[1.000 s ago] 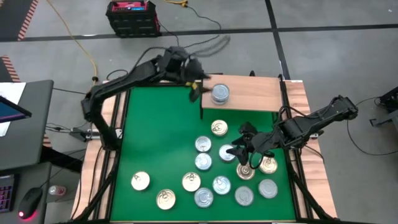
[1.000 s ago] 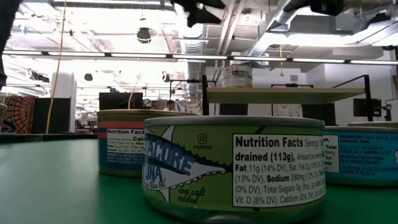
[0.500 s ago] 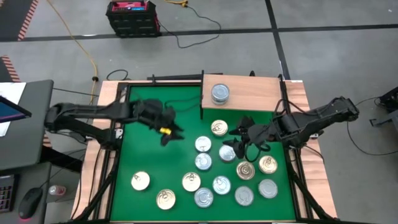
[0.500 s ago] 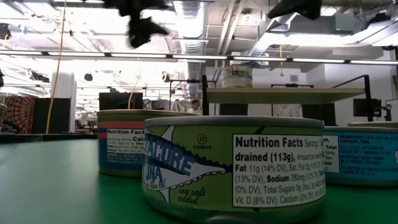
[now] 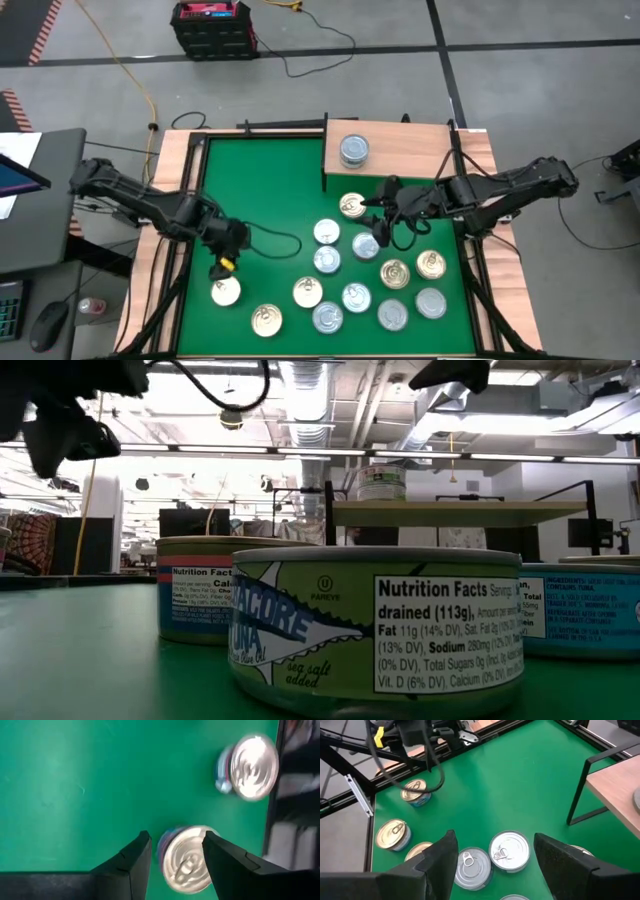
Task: Stack canned seafood by type on shelf
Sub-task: Put the pink tuna can on the shelf
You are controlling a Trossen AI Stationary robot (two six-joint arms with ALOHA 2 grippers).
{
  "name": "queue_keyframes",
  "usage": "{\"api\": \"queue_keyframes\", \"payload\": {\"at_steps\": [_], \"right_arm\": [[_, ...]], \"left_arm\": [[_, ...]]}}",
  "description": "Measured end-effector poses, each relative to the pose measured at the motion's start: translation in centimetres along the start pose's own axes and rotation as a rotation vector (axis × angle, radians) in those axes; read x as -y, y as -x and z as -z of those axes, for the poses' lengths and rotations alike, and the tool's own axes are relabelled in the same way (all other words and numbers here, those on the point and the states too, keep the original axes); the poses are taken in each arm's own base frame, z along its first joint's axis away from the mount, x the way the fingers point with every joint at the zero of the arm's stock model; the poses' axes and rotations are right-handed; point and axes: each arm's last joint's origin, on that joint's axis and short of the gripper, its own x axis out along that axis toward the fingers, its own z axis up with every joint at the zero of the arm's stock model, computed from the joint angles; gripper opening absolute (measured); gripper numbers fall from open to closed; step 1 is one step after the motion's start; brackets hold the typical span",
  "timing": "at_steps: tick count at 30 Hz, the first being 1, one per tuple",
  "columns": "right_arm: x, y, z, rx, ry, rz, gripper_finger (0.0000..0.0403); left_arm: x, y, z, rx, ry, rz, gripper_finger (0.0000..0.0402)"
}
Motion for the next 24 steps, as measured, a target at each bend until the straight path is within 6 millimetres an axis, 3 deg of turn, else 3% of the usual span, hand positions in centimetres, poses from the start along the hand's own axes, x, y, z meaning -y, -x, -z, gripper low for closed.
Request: {"api": "queue_keyframes", "payload": {"at_steps": [4,18,24], "right_arm": [[-0.1,0.0,0.0,0.001,0.002,-0.006,0.0283],[-0.8,0.3,0.3,0.017,0.016,-0.007,0.0283],[-0.8,0.3,0.3,0.016,0.004,-0.008,0.0283]], "left_arm": [[0.8,-1.0,0.4,-0.058,-0.167,-0.015,0.0167],[1.7,-6.8,-0.1,-0.259,-0.366,-0.072,0.0165],[0.8,-8.5,1.0,-0.240,-0.331,-0.006,0.0123]]}}
